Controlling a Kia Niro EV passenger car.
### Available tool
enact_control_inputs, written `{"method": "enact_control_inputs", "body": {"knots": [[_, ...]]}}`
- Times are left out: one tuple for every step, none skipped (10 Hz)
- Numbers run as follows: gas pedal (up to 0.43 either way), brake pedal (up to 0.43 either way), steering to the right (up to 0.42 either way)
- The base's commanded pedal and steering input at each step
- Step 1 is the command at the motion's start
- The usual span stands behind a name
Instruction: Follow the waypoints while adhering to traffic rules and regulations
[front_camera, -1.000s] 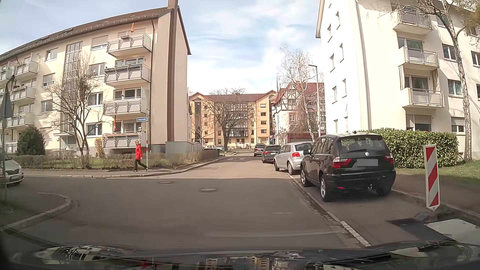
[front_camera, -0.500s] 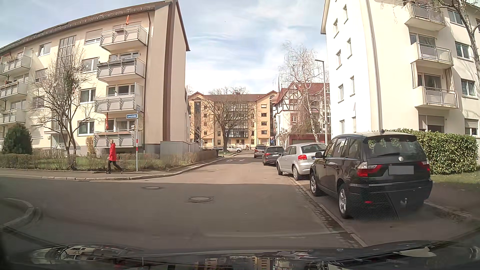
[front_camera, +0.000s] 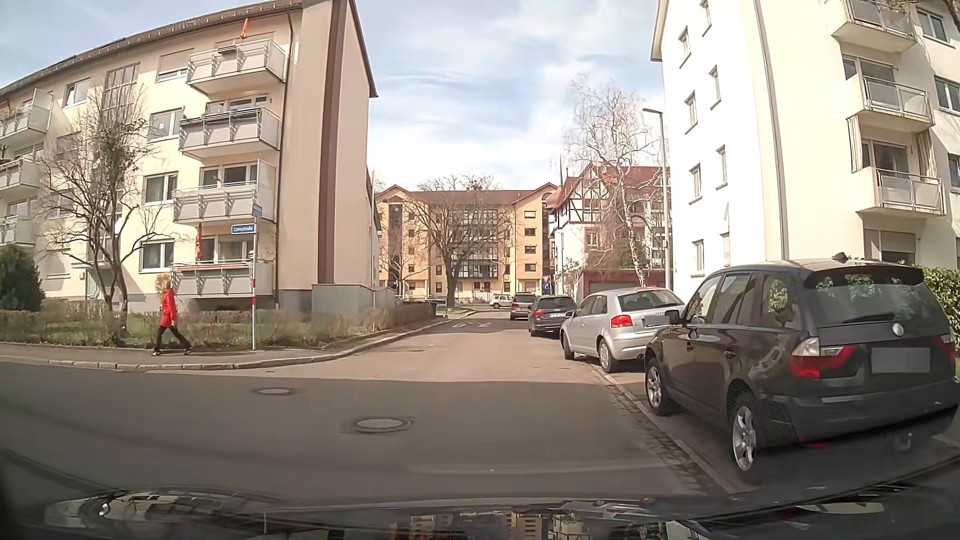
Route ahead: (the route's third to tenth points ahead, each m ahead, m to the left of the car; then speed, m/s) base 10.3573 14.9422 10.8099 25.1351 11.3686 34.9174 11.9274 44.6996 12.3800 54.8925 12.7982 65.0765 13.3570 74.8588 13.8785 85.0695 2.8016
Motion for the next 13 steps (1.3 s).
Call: {"method": "enact_control_inputs", "body": {"knots": [[0.0,0.067,-0.023],[0.0,0.061,-0.03],[0.0,0.055,-0.046],[0.0,0.055,-0.064],[0.0,0.061,-0.093],[0.0,0.061,-0.128],[0.0,0.061,-0.155],[0.0,0.024,-0.191],[0.0,0.0,-0.222],[0.0,0.0,-0.263],[0.0,0.0,-0.301],[0.0,0.0,-0.349],[0.0,0.0,-0.387]]}}
